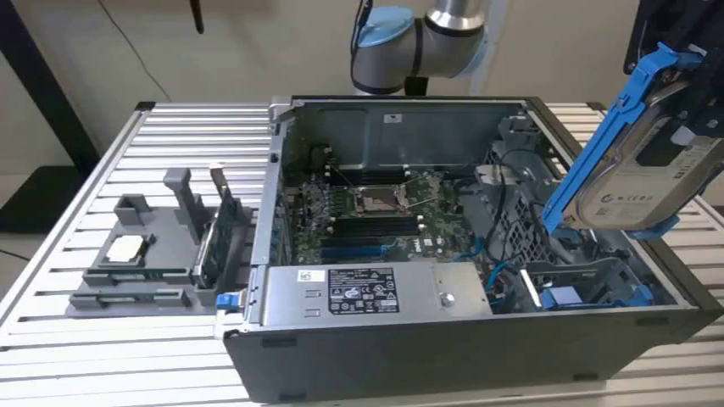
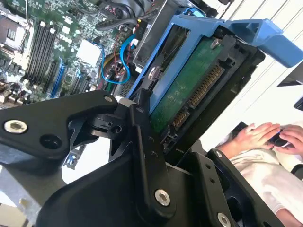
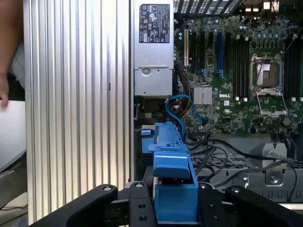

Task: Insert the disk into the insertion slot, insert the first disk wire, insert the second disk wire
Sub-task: 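Insert the disk into the insertion slot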

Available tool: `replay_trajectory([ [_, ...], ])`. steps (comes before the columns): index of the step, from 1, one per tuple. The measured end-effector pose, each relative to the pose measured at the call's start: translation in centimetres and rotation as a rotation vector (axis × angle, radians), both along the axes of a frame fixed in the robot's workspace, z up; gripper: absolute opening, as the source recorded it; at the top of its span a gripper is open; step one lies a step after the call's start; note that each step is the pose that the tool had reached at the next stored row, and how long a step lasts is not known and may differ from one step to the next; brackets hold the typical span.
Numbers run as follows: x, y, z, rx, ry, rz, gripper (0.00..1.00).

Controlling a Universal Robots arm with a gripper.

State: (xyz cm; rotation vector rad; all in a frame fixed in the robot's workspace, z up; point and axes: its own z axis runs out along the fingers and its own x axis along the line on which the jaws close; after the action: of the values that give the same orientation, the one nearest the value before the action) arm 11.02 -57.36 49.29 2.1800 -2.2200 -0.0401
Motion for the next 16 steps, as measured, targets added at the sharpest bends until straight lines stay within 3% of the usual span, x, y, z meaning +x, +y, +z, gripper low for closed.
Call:
replay_trajectory([
  [4,0.0,0.00,-0.01,-0.0001,0.0000,0.000,0.33],
  [16,0.0,0.00,-1.19,0.0000,0.0000,0.000,0.33],
])
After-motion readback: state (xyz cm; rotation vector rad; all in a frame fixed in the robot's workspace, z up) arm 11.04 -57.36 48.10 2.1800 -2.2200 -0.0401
